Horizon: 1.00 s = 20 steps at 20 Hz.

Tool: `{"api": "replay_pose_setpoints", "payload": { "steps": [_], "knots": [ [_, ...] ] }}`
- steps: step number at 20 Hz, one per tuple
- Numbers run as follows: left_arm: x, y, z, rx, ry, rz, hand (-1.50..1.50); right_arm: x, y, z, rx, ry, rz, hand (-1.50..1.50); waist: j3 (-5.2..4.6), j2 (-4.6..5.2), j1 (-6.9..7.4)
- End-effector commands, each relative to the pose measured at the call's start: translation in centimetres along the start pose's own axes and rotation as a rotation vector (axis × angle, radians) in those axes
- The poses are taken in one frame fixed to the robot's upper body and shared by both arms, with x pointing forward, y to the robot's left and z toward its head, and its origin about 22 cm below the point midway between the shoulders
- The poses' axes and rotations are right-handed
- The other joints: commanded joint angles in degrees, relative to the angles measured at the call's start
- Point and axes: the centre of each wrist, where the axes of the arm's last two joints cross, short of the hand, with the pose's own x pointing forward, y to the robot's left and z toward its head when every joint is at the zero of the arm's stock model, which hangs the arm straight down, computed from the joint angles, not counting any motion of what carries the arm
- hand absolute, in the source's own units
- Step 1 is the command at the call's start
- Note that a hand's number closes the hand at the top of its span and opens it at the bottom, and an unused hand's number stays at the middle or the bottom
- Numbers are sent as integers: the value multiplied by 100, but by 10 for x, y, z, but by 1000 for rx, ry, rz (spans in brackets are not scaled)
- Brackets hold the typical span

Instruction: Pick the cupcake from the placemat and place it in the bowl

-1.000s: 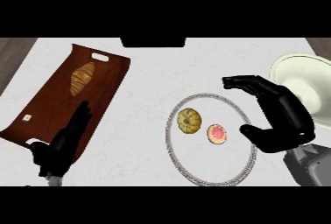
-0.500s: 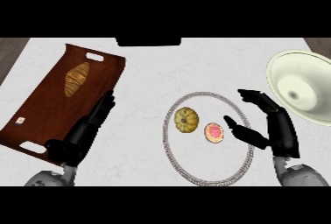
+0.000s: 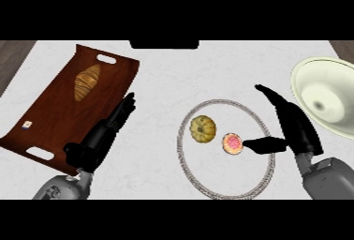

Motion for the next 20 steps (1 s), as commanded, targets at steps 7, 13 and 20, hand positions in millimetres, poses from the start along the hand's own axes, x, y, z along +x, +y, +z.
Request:
{"api": "replay_pose_setpoints", "payload": {
  "steps": [7,13,20],
  "knots": [
    [4,-6,0,-15,-4,-2,0,63,-27,-14,531,277,309,-150,6,0,113],
    [9,11,-13,6,1,-2,0,118,-38,-35,648,357,302,-150,15,16,56],
    [-2,12,-6,12,-19,7,0,116,-8,-32,649,408,355,-150,19,16,1]
  ]
}}
